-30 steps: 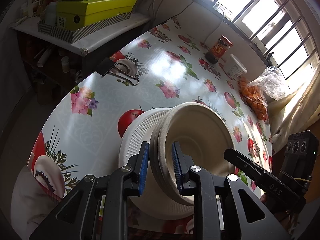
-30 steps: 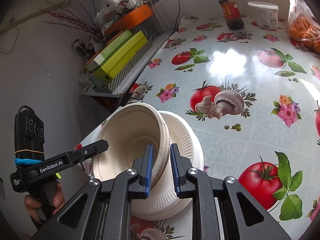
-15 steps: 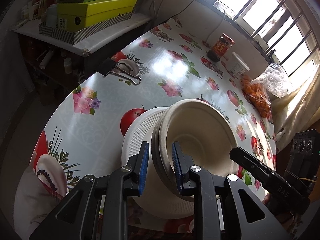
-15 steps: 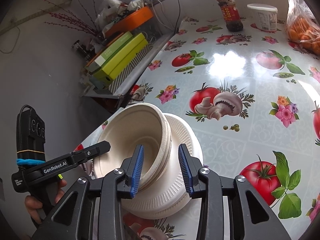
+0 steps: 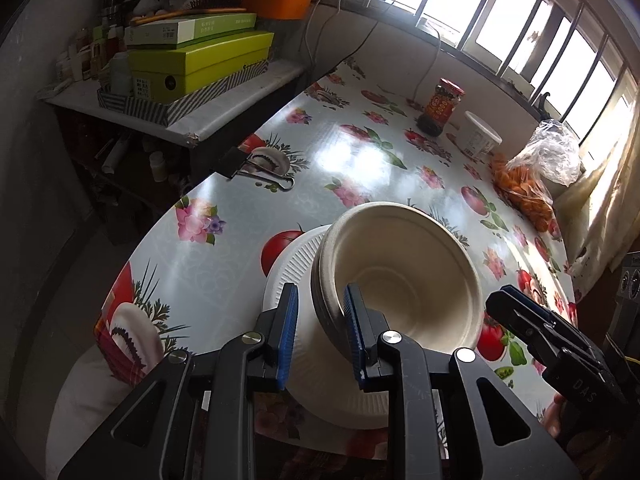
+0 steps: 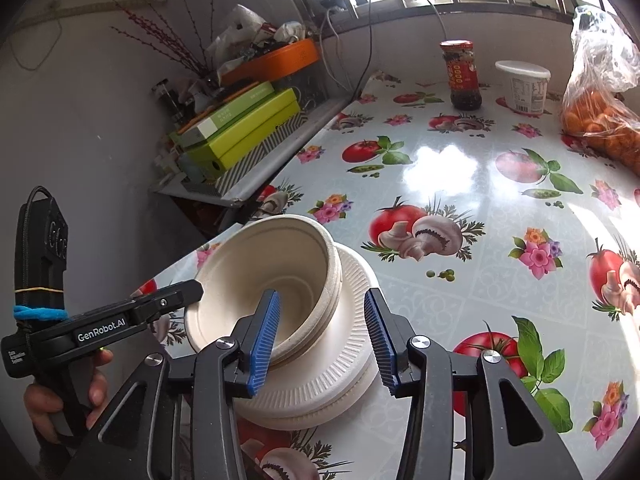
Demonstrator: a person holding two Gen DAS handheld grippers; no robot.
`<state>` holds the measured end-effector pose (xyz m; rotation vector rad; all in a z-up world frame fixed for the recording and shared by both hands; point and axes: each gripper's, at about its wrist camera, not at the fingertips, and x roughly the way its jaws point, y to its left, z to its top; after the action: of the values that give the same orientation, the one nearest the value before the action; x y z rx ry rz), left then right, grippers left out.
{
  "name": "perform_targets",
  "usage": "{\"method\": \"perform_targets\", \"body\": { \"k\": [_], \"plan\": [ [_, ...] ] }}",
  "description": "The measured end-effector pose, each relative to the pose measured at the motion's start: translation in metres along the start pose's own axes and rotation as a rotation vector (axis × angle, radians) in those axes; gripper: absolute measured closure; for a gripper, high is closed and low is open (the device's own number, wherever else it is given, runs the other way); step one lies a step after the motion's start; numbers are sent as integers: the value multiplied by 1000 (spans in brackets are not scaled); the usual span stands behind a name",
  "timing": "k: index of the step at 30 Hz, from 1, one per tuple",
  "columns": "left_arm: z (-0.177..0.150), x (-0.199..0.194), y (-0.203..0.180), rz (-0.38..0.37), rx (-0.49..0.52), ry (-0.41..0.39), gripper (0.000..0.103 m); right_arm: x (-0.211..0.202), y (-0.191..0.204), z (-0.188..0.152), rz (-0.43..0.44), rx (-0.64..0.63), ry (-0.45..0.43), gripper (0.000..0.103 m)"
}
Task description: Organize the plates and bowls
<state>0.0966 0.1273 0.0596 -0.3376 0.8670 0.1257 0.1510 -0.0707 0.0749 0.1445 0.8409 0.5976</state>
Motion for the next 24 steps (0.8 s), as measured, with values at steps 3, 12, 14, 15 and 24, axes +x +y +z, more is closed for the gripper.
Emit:
{"method": "perform_targets", "body": {
  "k": [3, 12, 14, 15, 24],
  "plan": [
    [-8, -12, -4, 31, 27, -46, 79, -11, 8, -7, -37, -50, -35, 58],
    [-42, -30, -14, 51, 57, -75, 79, -38, 24, -36, -99, -112, -98, 56],
    [-50, -36, -19, 82, 79, -105, 79, -43, 25, -42, -101, -112, -111, 55],
    [-54, -39, -21, 92, 90, -118, 79, -45, 25, -45, -105, -112, -113, 55],
    [-90, -49, -34, 102, 138, -153, 79, -55, 32, -80, -129, -147, -109, 51]
  ]
}}
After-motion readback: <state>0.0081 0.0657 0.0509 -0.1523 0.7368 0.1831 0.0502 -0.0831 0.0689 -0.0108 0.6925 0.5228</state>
